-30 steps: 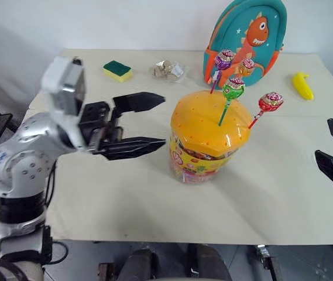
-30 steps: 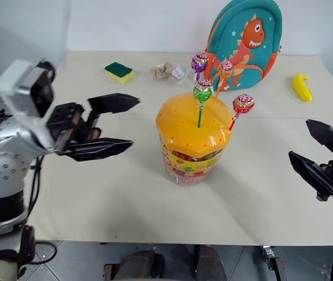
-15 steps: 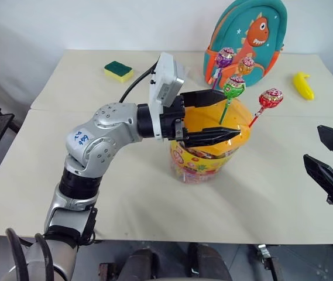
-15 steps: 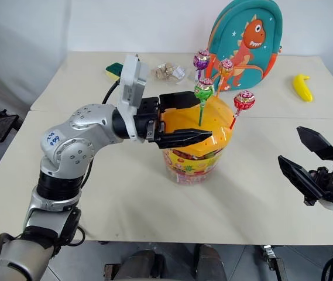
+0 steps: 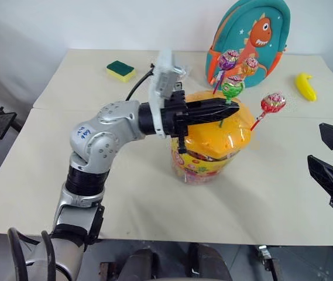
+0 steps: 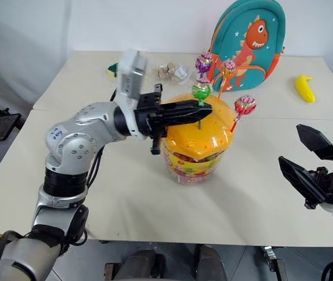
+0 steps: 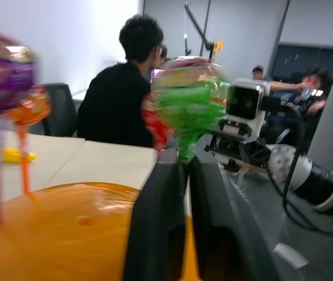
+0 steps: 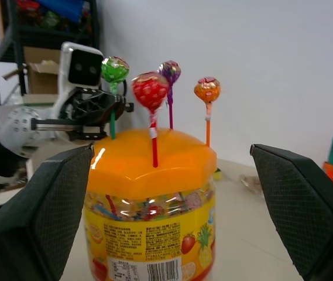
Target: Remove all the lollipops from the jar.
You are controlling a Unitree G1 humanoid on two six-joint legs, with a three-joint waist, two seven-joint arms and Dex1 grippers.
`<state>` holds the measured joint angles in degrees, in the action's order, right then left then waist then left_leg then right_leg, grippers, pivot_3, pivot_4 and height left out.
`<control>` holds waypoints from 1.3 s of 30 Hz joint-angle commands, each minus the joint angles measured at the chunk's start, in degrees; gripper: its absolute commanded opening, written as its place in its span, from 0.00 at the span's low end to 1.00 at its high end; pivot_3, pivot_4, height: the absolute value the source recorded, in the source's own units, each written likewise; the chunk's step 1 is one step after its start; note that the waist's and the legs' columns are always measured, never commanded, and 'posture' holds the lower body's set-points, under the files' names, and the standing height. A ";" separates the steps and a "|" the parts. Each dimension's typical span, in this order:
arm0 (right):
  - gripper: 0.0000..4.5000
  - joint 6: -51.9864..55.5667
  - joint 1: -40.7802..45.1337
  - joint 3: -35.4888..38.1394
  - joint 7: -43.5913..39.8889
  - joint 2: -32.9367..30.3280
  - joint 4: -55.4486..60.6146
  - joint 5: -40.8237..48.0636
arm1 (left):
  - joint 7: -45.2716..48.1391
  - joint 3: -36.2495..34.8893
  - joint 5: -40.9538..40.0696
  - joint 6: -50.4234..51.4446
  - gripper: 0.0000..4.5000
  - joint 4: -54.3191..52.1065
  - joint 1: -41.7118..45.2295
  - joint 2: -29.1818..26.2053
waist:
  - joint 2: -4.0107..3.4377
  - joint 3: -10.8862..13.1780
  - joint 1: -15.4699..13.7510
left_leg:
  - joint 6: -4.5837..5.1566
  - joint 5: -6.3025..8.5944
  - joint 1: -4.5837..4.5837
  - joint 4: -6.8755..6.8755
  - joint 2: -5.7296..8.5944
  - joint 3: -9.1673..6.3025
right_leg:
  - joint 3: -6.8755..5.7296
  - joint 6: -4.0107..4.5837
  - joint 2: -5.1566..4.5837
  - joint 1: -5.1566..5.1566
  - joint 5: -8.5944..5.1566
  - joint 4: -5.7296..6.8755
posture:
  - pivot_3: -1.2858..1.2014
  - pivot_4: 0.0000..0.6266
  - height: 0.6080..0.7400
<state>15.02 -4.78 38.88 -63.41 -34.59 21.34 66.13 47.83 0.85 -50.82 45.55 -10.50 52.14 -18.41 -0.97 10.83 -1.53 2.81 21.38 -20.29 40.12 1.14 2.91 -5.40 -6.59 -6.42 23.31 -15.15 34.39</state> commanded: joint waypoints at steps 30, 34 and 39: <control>1.00 -8.18 9.11 -8.13 -20.30 -4.90 -11.94 -13.23 | -3.69 -26.89 16.65 4.22 0.01 11.41 -52.72 -39.76 | 0.29 0.14 0.09 | -0.12 0.16 -0.07 -0.14 -0.04 -0.35 | -0.02 0.16 -0.46 0.14 -0.08 -0.13 | 0.52 0.24 1.00; 1.00 -8.51 9.28 -8.33 -21.03 -4.93 -12.74 -13.63 | -7.01 -25.72 20.64 4.33 0.01 12.76 -54.42 -39.62 | 0.01 0.04 0.69 | -0.17 0.18 -0.01 -0.31 -0.04 -0.35 | -0.03 0.22 -0.46 0.15 -0.12 -0.18 | 0.52 0.24 1.00; 1.00 -8.18 8.51 -6.59 -21.31 -5.85 -13.49 -13.30 | -4.37 -26.91 19.51 6.34 0.27 10.96 -56.76 -40.02 | -0.20 -0.03 1.77 | -0.23 0.15 0.11 -0.48 -0.13 -0.24 | 0.01 0.29 -0.39 0.17 -0.16 -0.06 | 0.52 0.24 1.00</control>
<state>7.36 3.94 29.85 -83.75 -39.29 7.50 52.12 42.87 -25.72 -32.19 50.37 0.10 -2.83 -57.56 -1.16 10.80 0.24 2.58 21.52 -20.17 39.64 1.00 2.70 -5.37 -6.29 -6.80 23.49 -15.31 34.36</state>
